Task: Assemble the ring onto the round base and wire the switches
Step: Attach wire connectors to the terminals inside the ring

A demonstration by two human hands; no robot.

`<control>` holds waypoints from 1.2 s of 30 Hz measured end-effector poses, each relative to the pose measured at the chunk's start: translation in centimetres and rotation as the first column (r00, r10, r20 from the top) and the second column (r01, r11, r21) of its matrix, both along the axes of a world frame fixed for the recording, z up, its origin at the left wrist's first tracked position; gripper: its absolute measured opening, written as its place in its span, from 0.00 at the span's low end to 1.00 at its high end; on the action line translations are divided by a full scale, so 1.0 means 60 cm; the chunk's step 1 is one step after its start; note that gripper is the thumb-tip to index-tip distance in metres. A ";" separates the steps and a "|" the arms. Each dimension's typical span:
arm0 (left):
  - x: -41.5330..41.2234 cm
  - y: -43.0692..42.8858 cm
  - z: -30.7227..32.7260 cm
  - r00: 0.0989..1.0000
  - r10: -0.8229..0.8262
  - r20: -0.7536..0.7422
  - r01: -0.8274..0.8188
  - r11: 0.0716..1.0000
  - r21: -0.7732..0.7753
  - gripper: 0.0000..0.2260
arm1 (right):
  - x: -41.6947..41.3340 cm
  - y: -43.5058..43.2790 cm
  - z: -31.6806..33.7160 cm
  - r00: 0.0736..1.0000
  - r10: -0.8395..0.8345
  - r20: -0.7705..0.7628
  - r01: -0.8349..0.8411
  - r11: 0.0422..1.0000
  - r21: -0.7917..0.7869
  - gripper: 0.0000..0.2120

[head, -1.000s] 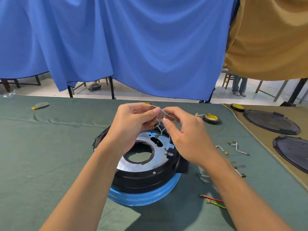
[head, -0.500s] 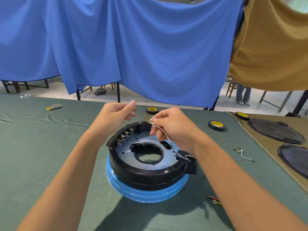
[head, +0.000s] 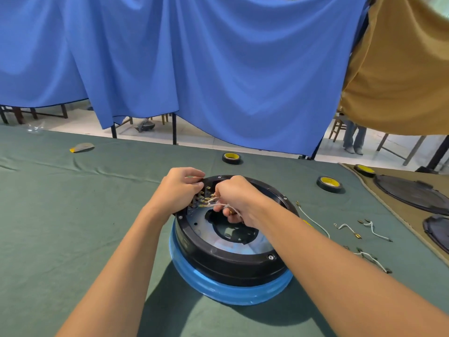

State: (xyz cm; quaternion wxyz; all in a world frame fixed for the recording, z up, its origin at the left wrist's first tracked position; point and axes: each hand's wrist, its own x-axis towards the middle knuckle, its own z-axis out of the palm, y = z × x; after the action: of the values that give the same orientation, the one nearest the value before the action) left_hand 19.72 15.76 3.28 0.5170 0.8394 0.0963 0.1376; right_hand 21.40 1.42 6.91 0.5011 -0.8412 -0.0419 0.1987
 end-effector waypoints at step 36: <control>-0.005 -0.018 0.000 0.998 0.061 0.028 -0.058 0.994 -0.097 0.14 | 0.032 0.014 -0.026 0.992 -0.045 -0.122 0.066 0.983 0.171 0.12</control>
State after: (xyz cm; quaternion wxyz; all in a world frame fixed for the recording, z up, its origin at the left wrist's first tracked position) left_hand 19.45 14.68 3.25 0.5540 0.8079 0.1200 0.1612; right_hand 23.30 2.23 5.33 0.5797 -0.7818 -0.0062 0.2294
